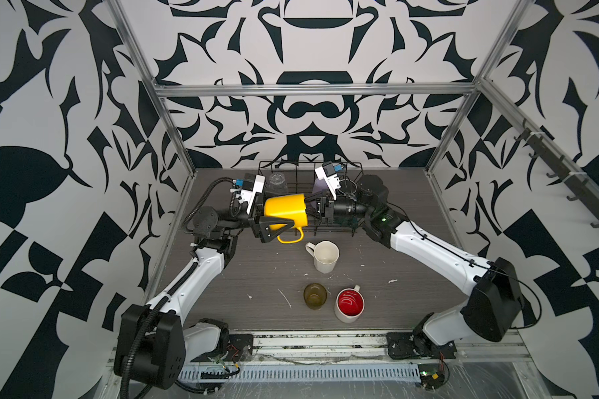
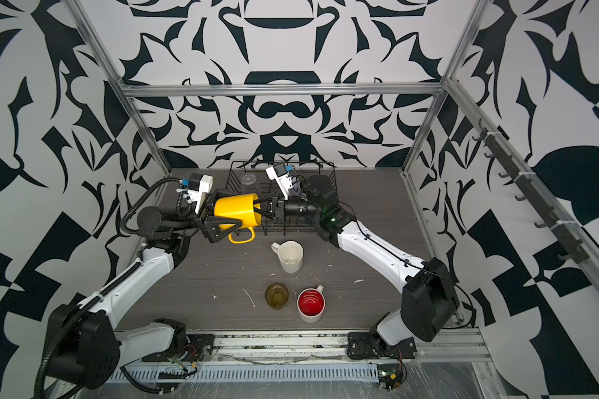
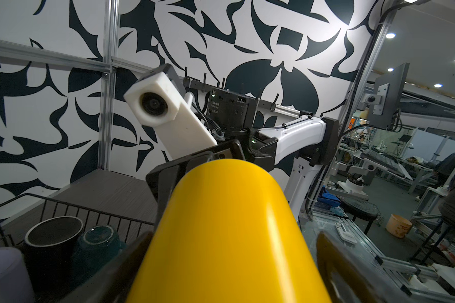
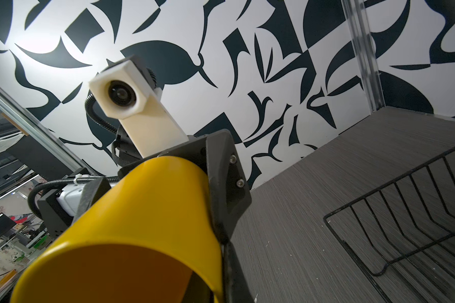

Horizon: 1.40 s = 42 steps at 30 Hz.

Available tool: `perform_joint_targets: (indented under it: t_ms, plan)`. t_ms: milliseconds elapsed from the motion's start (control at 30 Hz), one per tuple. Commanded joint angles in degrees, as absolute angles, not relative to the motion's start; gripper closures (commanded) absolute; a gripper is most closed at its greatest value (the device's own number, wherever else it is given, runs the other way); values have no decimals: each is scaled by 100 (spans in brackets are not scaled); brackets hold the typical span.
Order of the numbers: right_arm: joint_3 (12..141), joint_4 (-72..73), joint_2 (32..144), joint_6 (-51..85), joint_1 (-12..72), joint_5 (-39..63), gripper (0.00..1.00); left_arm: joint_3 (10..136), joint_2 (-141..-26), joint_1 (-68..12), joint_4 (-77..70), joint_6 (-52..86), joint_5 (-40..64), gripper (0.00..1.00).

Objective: Load cups into a dish rack
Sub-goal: Place the cup upside down at the dish rack.

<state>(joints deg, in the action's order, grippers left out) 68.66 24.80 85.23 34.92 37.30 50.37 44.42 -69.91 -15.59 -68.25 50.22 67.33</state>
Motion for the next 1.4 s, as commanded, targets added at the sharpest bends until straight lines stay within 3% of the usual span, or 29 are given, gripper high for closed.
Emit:
perform_joint_targets:
  t_ms: [0, 433, 700, 1033, 1233, 1367]
  plan:
    - [7233, 3586, 8428, 3835, 3762, 5083, 100, 4516, -7196, -1587, -7854, 5855, 7094, 7]
    - [7346, 3729, 8584, 3919, 3788, 5074, 100, 4729, -7519, -1669, -8262, 6435, 7311, 14]
    - [7551, 3400, 8611, 3847, 3794, 4972, 100, 4523, -7375, -1673, -8258, 6153, 7385, 3]
    - [7594, 3223, 8607, 3865, 3801, 4966, 100, 4441, -7400, -1677, -8262, 5889, 7328, 2]
    - [7599, 3092, 8609, 3825, 3830, 4977, 100, 4514, -7449, -1674, -8262, 5942, 7294, 14]
    - [7603, 2898, 8553, 3744, 3828, 4840, 100, 4584, -7450, -1673, -8262, 6025, 7286, 30]
